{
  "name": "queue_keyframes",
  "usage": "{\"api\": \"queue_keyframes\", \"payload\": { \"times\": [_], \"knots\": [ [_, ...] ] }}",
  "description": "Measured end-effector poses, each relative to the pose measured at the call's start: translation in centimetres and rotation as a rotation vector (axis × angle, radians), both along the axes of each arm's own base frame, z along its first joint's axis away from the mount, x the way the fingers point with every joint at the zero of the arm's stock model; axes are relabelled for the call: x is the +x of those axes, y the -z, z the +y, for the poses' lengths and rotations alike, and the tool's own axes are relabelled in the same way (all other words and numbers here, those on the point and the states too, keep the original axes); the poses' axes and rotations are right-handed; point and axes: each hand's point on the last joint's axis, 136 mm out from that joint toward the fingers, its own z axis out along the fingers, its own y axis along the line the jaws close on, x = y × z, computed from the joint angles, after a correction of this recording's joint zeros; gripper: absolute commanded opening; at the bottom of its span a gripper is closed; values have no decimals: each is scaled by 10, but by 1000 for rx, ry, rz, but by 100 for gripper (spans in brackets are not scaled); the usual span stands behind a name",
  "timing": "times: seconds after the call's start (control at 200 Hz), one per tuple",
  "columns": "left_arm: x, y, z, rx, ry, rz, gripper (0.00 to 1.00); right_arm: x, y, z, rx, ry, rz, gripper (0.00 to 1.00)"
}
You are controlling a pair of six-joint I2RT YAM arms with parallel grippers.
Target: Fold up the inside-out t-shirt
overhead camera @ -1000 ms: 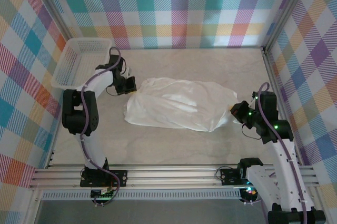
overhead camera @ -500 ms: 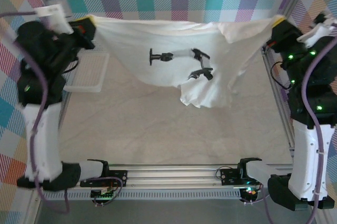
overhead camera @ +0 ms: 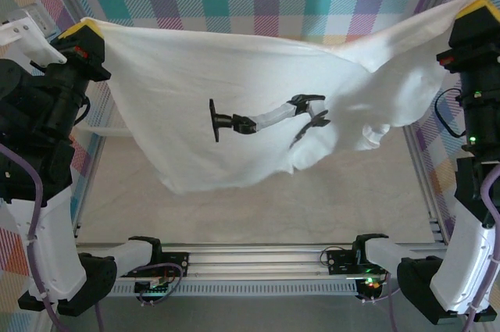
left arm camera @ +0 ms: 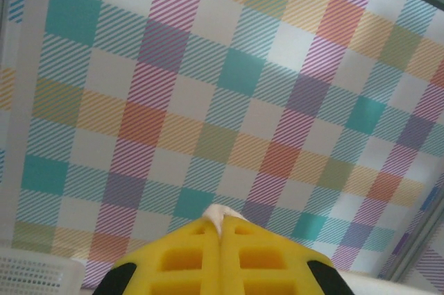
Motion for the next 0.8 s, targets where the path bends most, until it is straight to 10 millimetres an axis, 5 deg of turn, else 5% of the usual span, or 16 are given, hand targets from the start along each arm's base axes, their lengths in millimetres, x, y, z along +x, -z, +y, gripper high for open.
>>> {"api": "queue_keyframes", "payload": {
  "times": [0.11, 0.2, 0.385, 0.495, 0.58, 0.695, 0.8],
  "knots": [
    [11, -1, -1, -1, 1, 10, 0, -6, -16, 1, -8, -5, -54, 0],
    [26, -5, -5, 1, 11, 9, 0, 13, -23, 4, -30, -6, -71, 0],
    [114, 15, -23, 17, 62, 74, 0, 118, -20, 18, -132, 3, -33, 0],
    [185, 47, -35, 33, 83, 157, 0, 191, 0, 30, -194, -26, 15, 0],
    [214, 62, -38, 43, 85, 187, 0, 224, 16, 34, -213, -57, 48, 0],
    [211, 50, -37, 48, 84, 159, 0, 225, 10, 30, -205, -84, 22, 0],
    [183, 14, -32, 44, 82, 63, 0, 193, -20, 23, -190, -97, -73, 0]
  ]
}}
